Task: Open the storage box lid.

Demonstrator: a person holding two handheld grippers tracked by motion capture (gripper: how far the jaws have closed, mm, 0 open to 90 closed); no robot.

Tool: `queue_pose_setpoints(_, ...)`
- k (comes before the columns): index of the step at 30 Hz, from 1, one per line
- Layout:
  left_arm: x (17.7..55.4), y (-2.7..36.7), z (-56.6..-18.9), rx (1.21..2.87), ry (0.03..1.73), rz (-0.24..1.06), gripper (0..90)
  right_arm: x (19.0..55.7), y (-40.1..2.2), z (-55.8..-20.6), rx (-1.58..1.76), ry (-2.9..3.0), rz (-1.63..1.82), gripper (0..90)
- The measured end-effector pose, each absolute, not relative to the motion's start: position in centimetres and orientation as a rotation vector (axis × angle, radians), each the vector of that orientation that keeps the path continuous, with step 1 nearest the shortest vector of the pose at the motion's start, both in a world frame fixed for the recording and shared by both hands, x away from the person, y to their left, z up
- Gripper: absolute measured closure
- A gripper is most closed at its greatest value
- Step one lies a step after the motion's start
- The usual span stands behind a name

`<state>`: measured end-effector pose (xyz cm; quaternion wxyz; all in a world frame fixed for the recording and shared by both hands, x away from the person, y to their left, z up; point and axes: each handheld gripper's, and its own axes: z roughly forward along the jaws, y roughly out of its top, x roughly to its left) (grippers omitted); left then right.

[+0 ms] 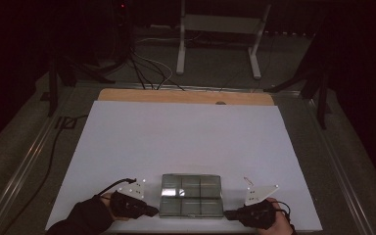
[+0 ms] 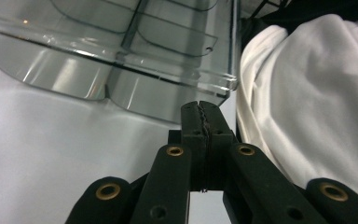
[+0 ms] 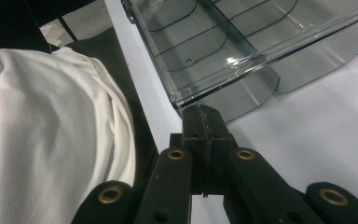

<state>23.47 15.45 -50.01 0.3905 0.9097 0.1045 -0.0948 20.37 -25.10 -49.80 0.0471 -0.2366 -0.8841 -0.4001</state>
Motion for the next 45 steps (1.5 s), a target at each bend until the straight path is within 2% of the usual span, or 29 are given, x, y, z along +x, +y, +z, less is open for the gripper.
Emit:
queue_pose_setpoints(43,23.2,15.6,-48.5,2.226,0.249,-0.215,90.0,20.5,-24.9,-48.9,-0.754,-2.618,-1.322,90.0)
queue_pose_setpoints(45,23.1,15.6,-48.4,2.222,0.244,-0.205,86.5,20.5,-24.8,-48.7,-0.752,-2.615,-1.332,90.0)
